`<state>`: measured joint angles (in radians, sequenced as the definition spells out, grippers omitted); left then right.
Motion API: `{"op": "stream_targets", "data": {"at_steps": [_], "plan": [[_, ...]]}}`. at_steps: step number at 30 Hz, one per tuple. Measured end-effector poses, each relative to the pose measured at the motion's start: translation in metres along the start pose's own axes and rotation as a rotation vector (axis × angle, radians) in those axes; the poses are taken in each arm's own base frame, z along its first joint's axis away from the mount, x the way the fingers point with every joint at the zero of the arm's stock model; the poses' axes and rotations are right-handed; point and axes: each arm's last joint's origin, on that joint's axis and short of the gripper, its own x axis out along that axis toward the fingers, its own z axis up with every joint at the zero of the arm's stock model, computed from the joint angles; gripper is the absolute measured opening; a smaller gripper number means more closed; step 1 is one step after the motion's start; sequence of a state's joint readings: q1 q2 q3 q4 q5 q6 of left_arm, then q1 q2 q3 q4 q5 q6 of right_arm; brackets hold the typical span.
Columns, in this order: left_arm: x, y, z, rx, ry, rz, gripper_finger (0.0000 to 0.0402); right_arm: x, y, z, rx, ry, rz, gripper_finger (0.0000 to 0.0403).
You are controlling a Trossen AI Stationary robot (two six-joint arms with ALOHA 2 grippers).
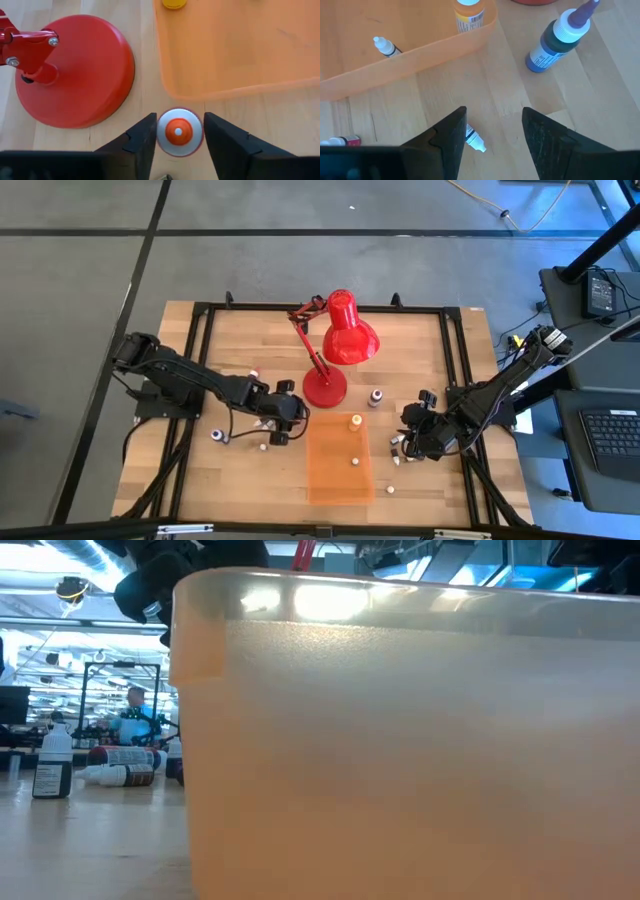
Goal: Pick & Place food coloring
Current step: Put the large orange food coloring bottle into the orange bin
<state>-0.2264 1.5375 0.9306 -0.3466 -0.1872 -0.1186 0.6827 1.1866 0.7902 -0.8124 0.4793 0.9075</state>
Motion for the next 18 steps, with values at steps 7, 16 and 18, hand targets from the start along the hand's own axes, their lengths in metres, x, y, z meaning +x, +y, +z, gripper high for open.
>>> {"op": "stream_targets", "data": {"at_steps": [7, 16, 18], "plan": [[0.002, 0.0, 0.0, 0.001, 0.005, 0.006, 0.0118, 0.0, 0.0, 0.0, 0.0, 0.0, 0.0, 0.0194], [-0.025, 0.001, 0.039, -0.014, -0.093, 0.061, 0.0119, 0.0, 0.0, 0.0, -0.024, 0.0, 0.0, 0.0194], [-0.032, 0.003, 0.044, -0.011, -0.076, 0.111, 0.0118, 0.0, 0.0, 0.0, -0.024, 0.0, 0.0, 0.0194]]}}
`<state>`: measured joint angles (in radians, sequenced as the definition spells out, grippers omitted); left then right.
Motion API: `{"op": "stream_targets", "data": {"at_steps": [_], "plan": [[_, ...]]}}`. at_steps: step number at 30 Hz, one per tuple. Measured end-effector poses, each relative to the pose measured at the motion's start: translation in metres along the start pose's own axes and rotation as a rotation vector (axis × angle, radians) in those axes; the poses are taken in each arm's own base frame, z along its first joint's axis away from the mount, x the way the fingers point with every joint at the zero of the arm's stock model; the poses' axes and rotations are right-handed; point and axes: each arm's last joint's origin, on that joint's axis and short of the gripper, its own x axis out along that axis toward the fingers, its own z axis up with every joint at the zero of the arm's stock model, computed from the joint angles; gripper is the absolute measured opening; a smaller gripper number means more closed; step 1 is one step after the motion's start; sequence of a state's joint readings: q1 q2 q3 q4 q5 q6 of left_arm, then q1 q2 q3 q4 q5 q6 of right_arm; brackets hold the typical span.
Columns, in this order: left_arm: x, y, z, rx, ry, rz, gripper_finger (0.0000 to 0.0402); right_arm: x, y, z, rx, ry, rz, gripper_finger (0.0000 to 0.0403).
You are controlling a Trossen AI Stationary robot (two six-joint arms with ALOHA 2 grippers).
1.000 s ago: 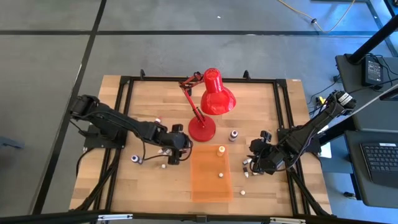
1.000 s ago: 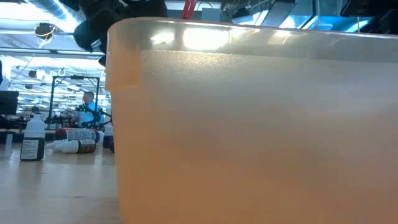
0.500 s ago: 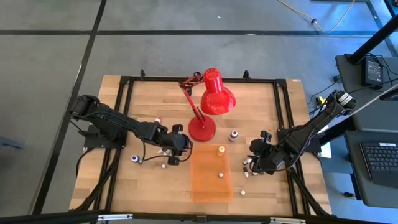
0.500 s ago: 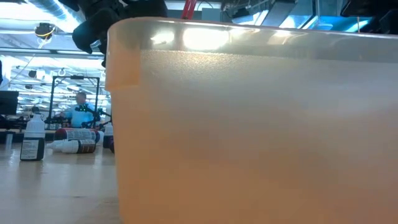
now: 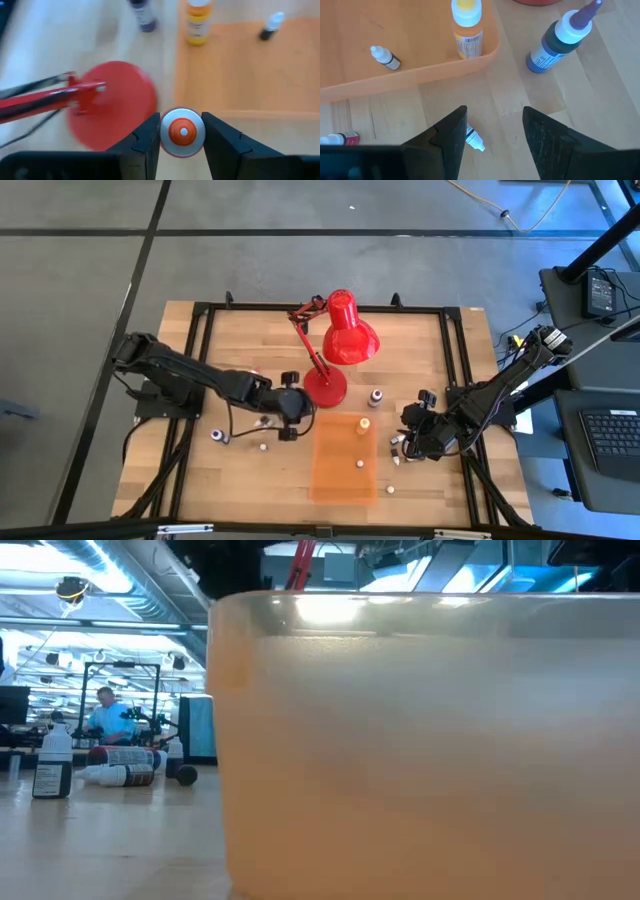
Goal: Pick & Place food coloring
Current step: Put the large orange food coloring bottle into the orange bin
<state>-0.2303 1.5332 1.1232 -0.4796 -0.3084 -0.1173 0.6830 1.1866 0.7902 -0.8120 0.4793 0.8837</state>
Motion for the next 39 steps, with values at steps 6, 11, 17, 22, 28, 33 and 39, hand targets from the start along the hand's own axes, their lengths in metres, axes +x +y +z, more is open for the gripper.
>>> {"op": "stream_targets", "data": {"at_steps": [6, 11, 17, 22, 28, 33, 39], "plan": [[-0.014, 0.002, 0.017, -0.017, -0.024, 0.048, 0.0119, 0.0, 0.0, 0.0, -0.001, 0.0, 0.0, 0.0194], [-0.012, -0.006, 0.031, -0.006, -0.153, -0.1, 0.0118, 0.0, 0.0, 0.0, -0.002, 0.0, 0.0, 0.0194], [0.013, -0.015, 0.025, 0.009, -0.093, -0.128, 0.0123, 0.0, 0.0, 0.0, -0.002, 0.0, 0.001, 0.0194], [0.043, -0.024, 0.016, 0.028, -0.021, -0.143, 0.0122, 0.0, 0.0, 0.0, 0.0, -0.002, 0.003, 0.0194], [0.064, -0.025, 0.009, 0.037, 0.026, -0.118, 0.0125, 0.0, 0.001, 0.001, 0.002, -0.005, 0.007, 0.0194], [0.069, -0.023, 0.007, 0.037, 0.043, -0.081, 0.0128, 0.0, 0.001, 0.001, 0.007, -0.005, 0.007, 0.0194], [0.069, -0.019, 0.007, 0.029, 0.042, -0.079, 0.0129, 0.0, 0.002, 0.0, 0.058, 0.036, 0.042, 0.0195]]}}
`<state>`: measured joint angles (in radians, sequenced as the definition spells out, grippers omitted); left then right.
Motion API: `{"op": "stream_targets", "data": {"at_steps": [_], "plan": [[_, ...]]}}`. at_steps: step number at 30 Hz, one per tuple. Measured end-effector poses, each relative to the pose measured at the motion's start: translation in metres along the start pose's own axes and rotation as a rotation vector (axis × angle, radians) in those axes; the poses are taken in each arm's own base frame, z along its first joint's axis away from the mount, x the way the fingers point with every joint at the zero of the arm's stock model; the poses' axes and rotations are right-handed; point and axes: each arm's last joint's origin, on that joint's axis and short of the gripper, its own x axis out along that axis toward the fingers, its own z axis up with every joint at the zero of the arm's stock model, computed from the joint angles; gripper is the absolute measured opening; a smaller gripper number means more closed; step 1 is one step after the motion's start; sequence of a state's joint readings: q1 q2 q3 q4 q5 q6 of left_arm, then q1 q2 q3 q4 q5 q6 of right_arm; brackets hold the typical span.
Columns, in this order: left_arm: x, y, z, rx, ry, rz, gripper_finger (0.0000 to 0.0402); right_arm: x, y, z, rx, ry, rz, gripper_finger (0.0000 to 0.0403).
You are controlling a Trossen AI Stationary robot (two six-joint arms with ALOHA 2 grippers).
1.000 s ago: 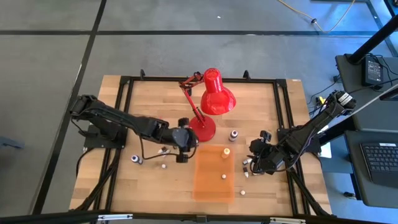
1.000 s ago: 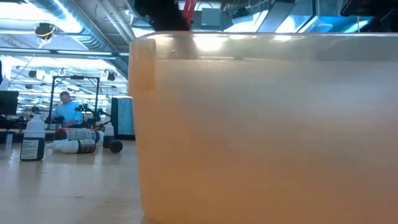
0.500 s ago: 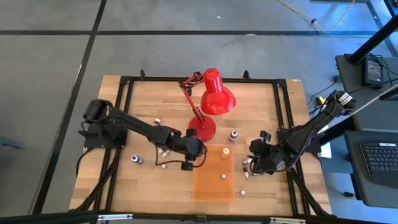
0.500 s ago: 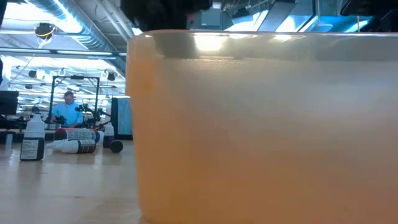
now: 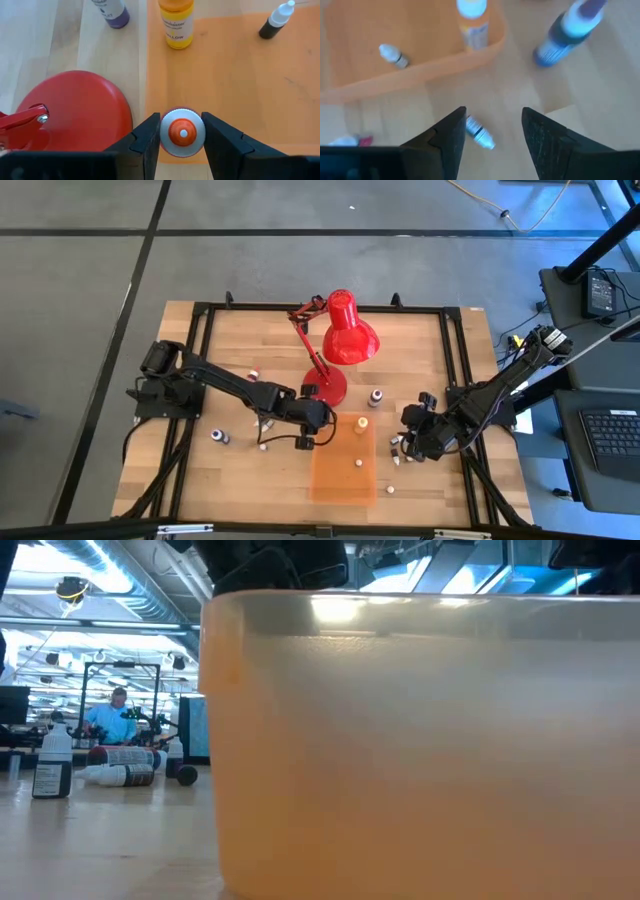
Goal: Pick & Place food coloring
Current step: Put the large orange food coloring bottle into the orange bin
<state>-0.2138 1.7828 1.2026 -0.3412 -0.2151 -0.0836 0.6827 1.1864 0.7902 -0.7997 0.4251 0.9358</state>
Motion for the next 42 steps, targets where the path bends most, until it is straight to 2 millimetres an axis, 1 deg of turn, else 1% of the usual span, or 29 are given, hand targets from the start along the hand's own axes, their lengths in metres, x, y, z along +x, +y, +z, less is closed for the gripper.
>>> {"op": "stream_targets", "data": {"at_steps": [4, 9, 12, 15, 17, 22, 25, 29, 32, 35, 42], "plan": [[0.0, 0.0, 0.0, 0.0, 0.0, 0.0, 0.0129, 0.0, 0.003, -0.001, 0.01, 0.058, 0.066, 0.0207], [0.0, 0.0, 0.0, 0.0, -0.001, 0.0, 0.013, -0.001, 0.01, 0.002, -0.023, 0.082, 0.179, 0.0246], [0.0, 0.0, 0.0, 0.0, -0.001, 0.0, 0.013, -0.003, 0.016, 0.001, -0.168, 0.106, 0.277, 0.026], [0.0, 0.0, 0.0, 0.0, -0.001, 0.0, 0.013, -0.005, 0.021, -0.006, -0.328, 0.133, 0.333, 0.0265], [0.0, 0.0, 0.0, 0.0, -0.001, 0.0, 0.013, -0.005, 0.024, -0.011, -0.361, 0.142, 0.34, 0.0266], [0.0, 0.0, 0.0, 0.0, -0.002, 0.003, 0.013, -0.002, 0.032, -0.024, -0.401, 0.195, 0.319, 0.0266], [0.0, 0.0, 0.0, 0.0, -0.002, 0.011, 0.013, 0.005, 0.036, -0.032, -0.412, 0.242, 0.273, 0.0266], [0.0, 0.0, 0.0, 0.0, -0.004, 0.012, 0.013, 0.019, 0.042, -0.04, -0.422, 0.256, 0.19, 0.0266], [0.0, 0.0, 0.0, -0.001, -0.006, 0.012, 0.013, 0.029, 0.045, -0.043, -0.417, 0.268, 0.135, 0.0266], [-0.001, 0.0, 0.001, -0.001, -0.007, 0.012, 0.013, 0.035, 0.046, -0.046, -0.399, 0.283, 0.109, 0.0266], [-0.001, 0.0, 0.001, -0.001, -0.008, 0.011, 0.013, 0.037, 0.047, -0.048, -0.378, 0.307, 0.112, 0.0266]]}}
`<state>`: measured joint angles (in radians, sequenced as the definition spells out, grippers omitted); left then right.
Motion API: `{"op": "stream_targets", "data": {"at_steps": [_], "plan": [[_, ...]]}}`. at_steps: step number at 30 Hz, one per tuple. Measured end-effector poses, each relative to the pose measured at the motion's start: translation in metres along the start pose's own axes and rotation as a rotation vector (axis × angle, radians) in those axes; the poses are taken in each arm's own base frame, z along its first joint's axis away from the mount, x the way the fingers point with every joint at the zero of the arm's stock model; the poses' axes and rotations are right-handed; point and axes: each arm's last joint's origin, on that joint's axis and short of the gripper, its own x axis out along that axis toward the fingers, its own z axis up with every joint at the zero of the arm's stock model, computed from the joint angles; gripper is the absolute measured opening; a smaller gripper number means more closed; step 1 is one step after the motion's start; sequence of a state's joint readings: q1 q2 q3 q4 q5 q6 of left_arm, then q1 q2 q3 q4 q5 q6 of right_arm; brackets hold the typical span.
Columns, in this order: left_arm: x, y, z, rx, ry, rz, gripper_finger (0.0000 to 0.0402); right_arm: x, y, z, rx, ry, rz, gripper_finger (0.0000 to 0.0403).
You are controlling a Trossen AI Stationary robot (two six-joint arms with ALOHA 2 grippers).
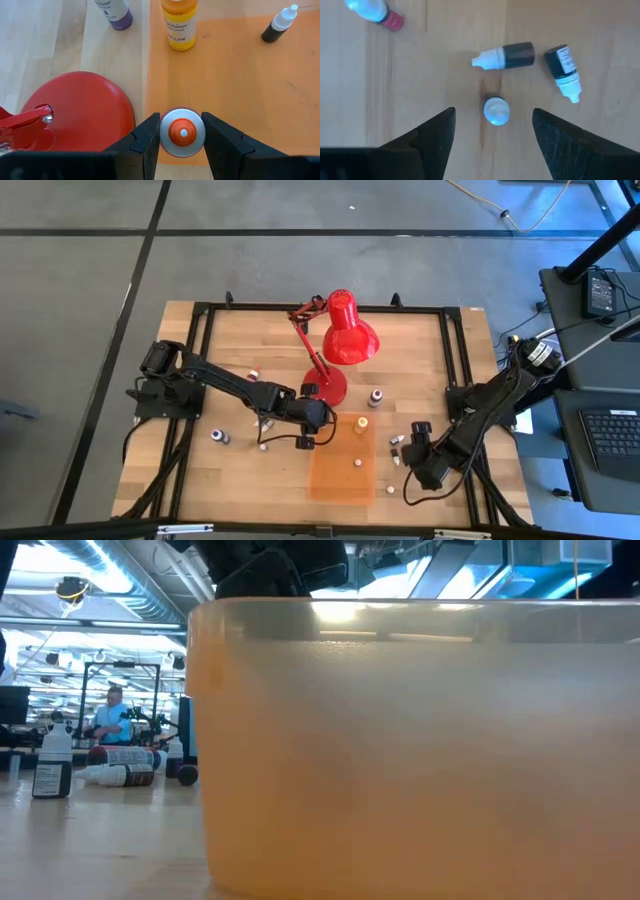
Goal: Pick & Place food coloring
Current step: Put the large orange food coloring bottle into the orange bin
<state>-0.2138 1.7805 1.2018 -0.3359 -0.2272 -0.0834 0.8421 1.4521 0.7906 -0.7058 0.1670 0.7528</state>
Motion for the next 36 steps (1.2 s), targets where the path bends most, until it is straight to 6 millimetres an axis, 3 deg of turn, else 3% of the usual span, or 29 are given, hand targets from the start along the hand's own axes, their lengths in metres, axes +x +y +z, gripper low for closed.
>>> {"op": "stream_targets", "data": {"at_steps": [10, 22, 31, 36], "plan": [[-0.0001, 0.0, 0.0001, 0.0, -0.001, 0.0, 0.013, -0.0003, 0.0053, 0.0056, 0.04, -0.054, 0.058, 0.0266], [-0.0001, 0.0, 0.0001, 0.0, -0.001, 0.0, 0.013, -0.0004, 0.0038, 0.0079, 0.071, -0.114, 0.005, 0.0266], [-0.0001, 0.0, 0.0001, -0.01, -0.001, -0.001, 0.013, 0.0008, 0.0001, 0.0029, 0.055, -0.061, -0.036, 0.0265], [-0.0001, -0.0001, 0.0001, -0.043, 0.0, -0.004, 0.013, 0.0078, 0.0015, 0.0014, 0.048, -0.013, -0.039, 0.0245]]}}
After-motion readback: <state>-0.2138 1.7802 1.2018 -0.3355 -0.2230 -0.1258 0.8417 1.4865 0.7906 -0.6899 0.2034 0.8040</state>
